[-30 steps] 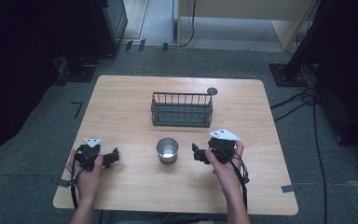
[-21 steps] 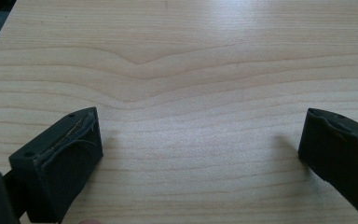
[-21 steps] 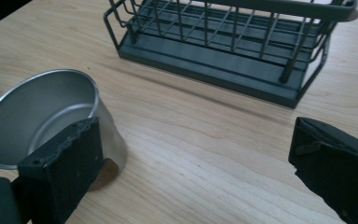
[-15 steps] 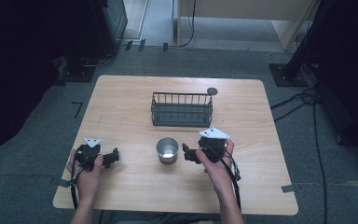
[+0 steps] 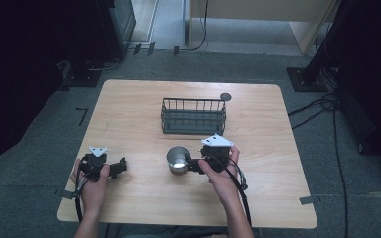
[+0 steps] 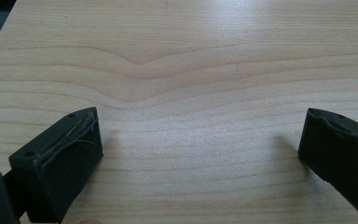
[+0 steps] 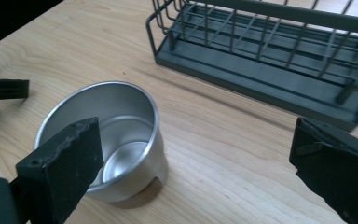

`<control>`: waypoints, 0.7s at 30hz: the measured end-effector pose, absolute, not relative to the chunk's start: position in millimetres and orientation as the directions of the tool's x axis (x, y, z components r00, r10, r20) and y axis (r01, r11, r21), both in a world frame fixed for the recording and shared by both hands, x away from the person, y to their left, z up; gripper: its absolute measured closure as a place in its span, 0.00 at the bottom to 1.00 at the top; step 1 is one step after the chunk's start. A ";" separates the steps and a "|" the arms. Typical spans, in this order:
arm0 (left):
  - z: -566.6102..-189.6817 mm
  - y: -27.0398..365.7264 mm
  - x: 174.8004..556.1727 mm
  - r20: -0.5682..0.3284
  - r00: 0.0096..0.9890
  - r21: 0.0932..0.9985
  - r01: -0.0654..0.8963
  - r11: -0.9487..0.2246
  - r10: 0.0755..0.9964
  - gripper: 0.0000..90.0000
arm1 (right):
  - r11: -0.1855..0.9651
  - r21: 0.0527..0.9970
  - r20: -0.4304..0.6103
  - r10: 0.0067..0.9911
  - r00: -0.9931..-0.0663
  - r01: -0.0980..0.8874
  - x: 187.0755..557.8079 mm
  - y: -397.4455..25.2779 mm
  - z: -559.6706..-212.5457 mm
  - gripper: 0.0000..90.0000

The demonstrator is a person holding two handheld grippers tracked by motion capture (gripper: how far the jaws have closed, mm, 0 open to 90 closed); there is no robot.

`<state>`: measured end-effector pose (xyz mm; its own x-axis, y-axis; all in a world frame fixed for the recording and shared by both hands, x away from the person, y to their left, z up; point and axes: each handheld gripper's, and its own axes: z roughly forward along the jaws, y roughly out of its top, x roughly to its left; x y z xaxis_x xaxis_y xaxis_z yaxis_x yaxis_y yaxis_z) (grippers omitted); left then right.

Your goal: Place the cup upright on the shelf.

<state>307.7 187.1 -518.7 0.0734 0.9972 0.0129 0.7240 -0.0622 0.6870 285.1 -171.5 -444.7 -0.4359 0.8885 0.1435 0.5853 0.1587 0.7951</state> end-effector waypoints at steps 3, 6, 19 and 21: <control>-518.8 187.0 307.7 0.012 0.073 0.687 0.724 -0.062 0.997 0.00 | 0.165 0.796 0.142 0.884 -0.445 0.583 285.4 -167.2 -444.7 0.02; -518.8 187.0 307.7 0.013 0.073 0.687 0.724 -0.062 0.997 0.00 | 0.166 0.794 0.157 0.873 -0.462 0.584 285.8 -160.5 -445.5 0.00; -518.8 187.0 307.7 0.012 0.073 0.687 0.724 -0.061 0.997 0.00 | 0.200 0.790 0.152 0.852 -0.501 0.580 286.8 -135.2 -452.4 0.00; -518.7 187.0 307.7 0.013 0.073 0.687 0.724 -0.062 0.997 0.00 | 0.206 0.786 0.151 0.850 -0.504 0.584 286.5 -131.7 -454.1 0.00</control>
